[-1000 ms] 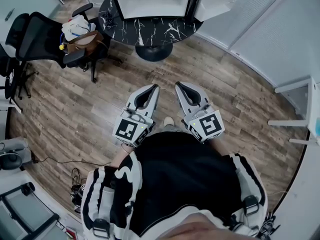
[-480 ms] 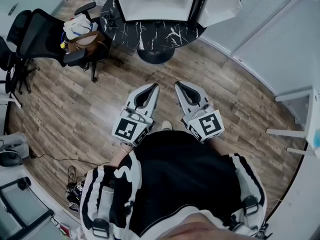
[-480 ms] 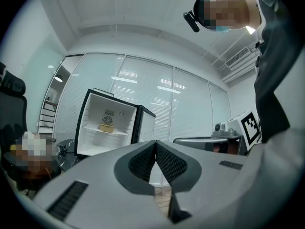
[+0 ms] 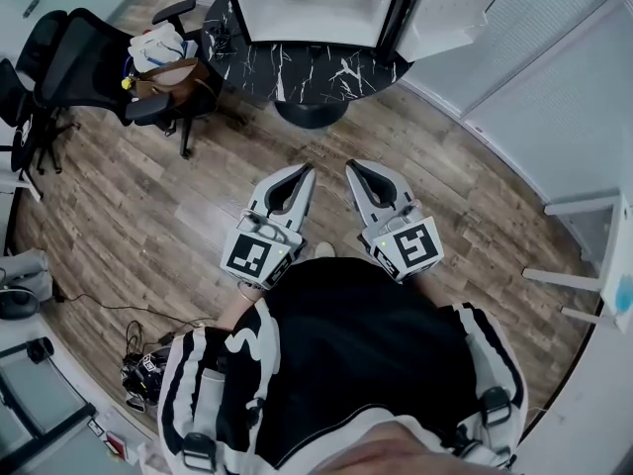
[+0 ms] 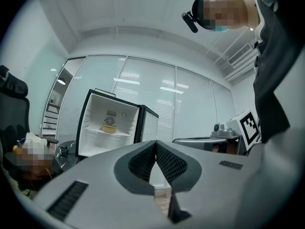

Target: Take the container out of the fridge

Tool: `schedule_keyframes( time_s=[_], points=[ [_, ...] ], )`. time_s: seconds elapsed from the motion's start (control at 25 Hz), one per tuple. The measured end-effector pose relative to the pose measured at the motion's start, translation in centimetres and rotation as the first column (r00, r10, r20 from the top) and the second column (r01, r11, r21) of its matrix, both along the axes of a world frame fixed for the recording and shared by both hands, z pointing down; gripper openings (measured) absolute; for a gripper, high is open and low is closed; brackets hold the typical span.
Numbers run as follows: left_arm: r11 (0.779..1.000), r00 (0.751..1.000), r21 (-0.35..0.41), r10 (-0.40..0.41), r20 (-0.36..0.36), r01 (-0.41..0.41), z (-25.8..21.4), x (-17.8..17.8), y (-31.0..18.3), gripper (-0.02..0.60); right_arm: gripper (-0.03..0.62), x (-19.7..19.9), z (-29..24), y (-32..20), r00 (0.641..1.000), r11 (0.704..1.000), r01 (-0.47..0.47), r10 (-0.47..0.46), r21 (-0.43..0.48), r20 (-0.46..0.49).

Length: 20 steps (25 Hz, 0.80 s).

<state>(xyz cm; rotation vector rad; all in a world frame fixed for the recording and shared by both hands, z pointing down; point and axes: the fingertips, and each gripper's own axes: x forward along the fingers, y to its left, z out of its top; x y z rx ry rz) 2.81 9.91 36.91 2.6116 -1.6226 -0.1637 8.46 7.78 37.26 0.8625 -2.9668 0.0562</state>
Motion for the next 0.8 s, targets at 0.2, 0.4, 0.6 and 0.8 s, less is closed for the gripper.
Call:
schedule_keyframes(
  time_s=[0.2, 0.4, 0.6, 0.8],
  points=[
    [1.0, 1.0, -0.019, 0.004, -0.01, -0.004, 0.08, 0.46, 0.23, 0.009, 0.012, -0.18, 0.34, 0.1, 1.0, 1.0, 0.018, -0.018, -0.003, 0.0],
    [1.0, 1.0, -0.015, -0.004, -0.015, 0.003, 0.09, 0.39, 0.41, 0.009, 0.012, -0.21, 0.34, 0.28, 1.0, 1.0, 0.026, -0.026, -0.003, -0.002],
    [1.0, 1.0, -0.014, -0.005, -0.004, 0.005, 0.21, 0.46, 0.54, 0.009, 0.012, -0.1, 0.57, 0.5, 1.0, 1.0, 0.031, -0.031, -0.007, -0.001],
    [1.0, 1.0, -0.007, -0.023, 0.017, 0.023, 0.58, 0.12, 1.01, 0.009, 0.012, -0.09, 0.34, 0.82, 0.999, 0.999, 0.041, -0.041, -0.006, 0.01]
  ],
)
